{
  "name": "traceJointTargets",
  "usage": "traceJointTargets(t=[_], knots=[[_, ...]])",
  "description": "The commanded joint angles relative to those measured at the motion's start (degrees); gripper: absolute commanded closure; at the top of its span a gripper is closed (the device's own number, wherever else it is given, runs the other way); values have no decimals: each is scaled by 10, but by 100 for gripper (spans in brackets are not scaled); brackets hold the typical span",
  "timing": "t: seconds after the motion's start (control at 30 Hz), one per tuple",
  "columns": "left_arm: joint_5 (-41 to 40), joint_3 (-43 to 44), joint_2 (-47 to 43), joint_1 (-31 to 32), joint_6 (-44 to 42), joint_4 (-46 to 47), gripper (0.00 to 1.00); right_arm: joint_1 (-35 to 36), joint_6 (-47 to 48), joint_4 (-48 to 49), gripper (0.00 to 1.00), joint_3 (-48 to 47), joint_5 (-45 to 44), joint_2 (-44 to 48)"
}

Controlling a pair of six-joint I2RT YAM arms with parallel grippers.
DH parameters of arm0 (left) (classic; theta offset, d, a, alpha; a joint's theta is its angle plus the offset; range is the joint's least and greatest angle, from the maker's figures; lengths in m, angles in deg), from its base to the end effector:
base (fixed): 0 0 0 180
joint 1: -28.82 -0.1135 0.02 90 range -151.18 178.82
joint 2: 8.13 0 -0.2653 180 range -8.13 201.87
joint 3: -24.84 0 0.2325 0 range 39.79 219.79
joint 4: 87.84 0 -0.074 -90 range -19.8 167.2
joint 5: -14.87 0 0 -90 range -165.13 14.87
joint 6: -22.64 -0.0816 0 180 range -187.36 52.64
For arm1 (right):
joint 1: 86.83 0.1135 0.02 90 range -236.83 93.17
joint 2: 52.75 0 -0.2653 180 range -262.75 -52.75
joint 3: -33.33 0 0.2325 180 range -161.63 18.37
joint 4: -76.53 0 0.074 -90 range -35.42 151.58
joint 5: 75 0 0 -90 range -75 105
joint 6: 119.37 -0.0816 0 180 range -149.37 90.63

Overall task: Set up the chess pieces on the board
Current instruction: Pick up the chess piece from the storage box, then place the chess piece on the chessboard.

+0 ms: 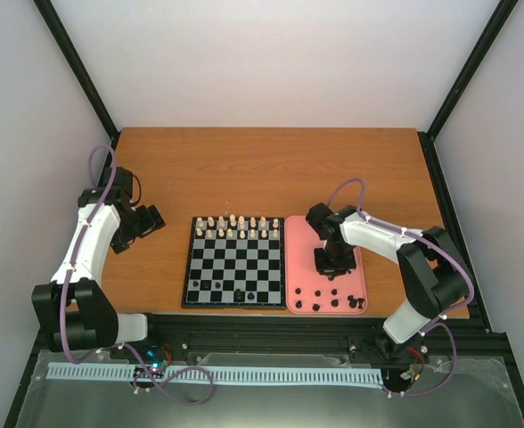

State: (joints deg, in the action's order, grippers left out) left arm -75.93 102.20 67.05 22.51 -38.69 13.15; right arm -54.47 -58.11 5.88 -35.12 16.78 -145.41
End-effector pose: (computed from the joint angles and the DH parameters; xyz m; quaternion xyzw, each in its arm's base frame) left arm 0.2185 0.0253 0.2273 -0.2993 0.9472 -0.0154 0.1138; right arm 0.1939 0.1259 0.1282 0.0309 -0.9985 0.0082 0.0444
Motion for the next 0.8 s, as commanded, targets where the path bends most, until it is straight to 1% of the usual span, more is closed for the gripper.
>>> traceJointTargets(t=[0.0, 0.13, 0.23, 0.33, 0.47, 0.57, 0.77], knots=[[3, 11, -17, 2, -8, 0, 0, 3, -13, -17, 97, -23, 2, 29], [3, 12, -26, 3, -8, -3, 0, 49, -37, -52, 97, -93, 3, 36], [1, 10, -33, 3, -7, -4, 0, 102, -64, -74, 97, -148, 6, 24], [3, 8, -37, 3, -6, -5, 0, 164, -93, -76, 97, -185, 17, -2], [3, 6, -43, 2, -5, -6, 0, 237, -120, -70, 97, -216, 30, -41], [4, 5, -47, 3, -4, -8, 0, 278, -133, -64, 97, -230, 39, -65], [5, 3, -50, 2, -5, -9, 0, 315, -135, -56, 97, -255, 55, -103]])
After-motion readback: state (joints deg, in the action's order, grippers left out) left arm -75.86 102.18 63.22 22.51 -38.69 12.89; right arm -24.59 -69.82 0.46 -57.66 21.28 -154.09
